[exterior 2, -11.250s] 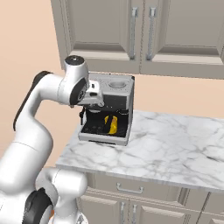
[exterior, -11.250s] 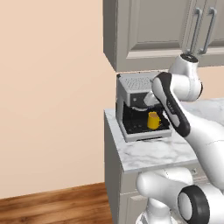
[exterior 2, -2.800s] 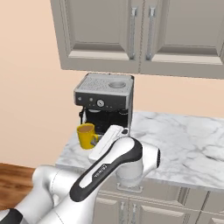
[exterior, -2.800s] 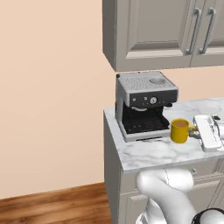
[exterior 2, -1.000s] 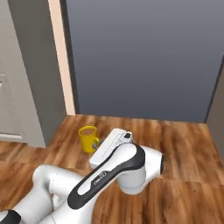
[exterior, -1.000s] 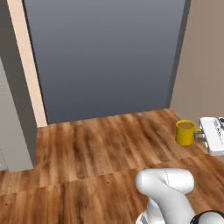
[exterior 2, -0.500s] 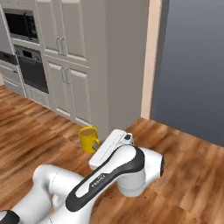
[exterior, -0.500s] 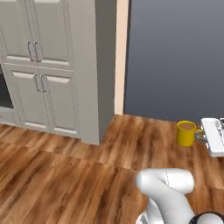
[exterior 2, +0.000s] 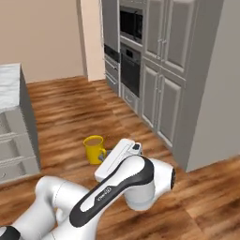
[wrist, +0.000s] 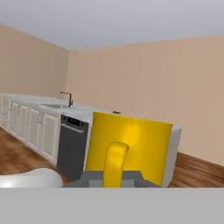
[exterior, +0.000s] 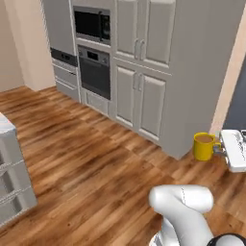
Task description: Pick up the brewed coffee from the coffee machine and place it next to the breakfast plate on the dining counter.
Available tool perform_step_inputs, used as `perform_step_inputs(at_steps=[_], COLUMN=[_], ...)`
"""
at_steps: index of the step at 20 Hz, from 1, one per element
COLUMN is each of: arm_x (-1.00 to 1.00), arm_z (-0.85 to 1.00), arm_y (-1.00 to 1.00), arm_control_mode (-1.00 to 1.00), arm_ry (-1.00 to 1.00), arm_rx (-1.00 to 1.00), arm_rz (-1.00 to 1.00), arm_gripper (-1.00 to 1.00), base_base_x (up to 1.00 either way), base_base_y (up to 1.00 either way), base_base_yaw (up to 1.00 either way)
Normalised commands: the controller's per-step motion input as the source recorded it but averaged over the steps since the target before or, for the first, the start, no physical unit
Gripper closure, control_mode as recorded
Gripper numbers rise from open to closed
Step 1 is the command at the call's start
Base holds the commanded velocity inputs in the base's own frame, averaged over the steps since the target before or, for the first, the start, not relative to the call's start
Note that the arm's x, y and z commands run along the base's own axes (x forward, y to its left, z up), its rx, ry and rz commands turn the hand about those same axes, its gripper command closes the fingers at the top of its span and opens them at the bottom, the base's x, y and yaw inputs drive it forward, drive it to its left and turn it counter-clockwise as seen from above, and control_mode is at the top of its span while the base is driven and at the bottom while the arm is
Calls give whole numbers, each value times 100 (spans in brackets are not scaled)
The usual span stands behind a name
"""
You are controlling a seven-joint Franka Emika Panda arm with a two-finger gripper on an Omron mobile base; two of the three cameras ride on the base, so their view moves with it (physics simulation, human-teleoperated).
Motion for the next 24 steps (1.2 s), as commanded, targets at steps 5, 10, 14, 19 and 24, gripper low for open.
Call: perform_step_inputs(at_steps=[5, 10, 14, 19, 24], arm_x=[0, 0, 0, 0, 0], arm_z=[0, 0, 0, 0, 0], arm_y=[0, 0, 0, 0, 0], arm_control_mode=[100, 100, 100, 100, 100], arm_ry=[0, 0, 0, 0, 0], arm_rx=[0, 0, 0, 0, 0], arm_rz=[0, 0, 0, 0, 0], arm_gripper=[100, 100, 100, 100, 100], base_base_x=[2, 65, 100, 100, 100], base_base_y=[57, 51, -7, -57, -86], base_base_yaw=[73, 53, 32, 8, 6])
